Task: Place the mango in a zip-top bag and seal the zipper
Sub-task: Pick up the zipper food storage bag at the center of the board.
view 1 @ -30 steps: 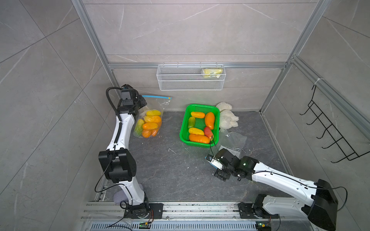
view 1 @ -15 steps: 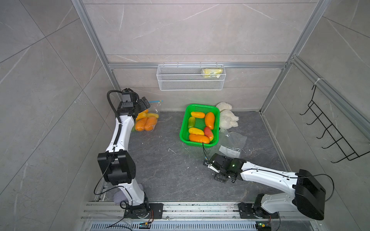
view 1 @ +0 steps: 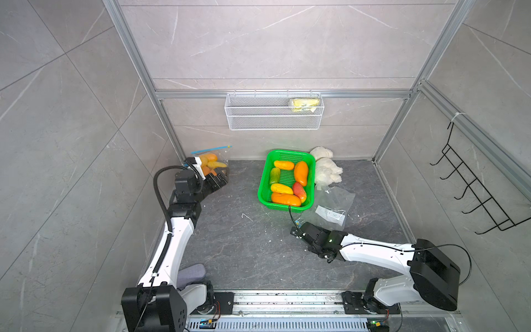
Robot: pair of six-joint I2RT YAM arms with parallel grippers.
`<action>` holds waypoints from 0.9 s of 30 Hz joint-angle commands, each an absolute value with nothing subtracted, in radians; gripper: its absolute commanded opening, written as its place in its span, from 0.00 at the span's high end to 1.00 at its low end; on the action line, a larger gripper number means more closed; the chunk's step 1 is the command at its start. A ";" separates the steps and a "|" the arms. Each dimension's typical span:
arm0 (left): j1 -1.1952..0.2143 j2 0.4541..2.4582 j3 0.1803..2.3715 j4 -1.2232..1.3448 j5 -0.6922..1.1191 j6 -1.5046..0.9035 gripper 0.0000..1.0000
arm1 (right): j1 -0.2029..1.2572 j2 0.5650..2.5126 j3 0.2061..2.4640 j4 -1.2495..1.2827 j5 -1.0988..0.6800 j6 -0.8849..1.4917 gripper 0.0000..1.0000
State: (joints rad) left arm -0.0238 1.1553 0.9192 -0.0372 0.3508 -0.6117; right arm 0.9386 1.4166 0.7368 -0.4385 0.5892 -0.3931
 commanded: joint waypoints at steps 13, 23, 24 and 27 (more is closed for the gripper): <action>-0.227 1.141 0.677 0.183 0.365 -0.723 0.00 | 0.942 1.569 0.809 -0.448 0.606 -0.290 0.19; -0.251 1.157 0.658 0.187 0.360 -0.717 0.00 | 0.928 1.599 0.827 -0.390 0.625 -0.275 0.51; -0.251 1.158 0.655 0.186 0.361 -0.719 0.00 | 0.926 1.596 0.827 -0.394 0.617 -0.274 0.59; -0.257 1.157 0.648 0.188 0.359 -0.724 0.00 | 0.919 1.587 0.828 -0.403 0.610 -0.271 0.78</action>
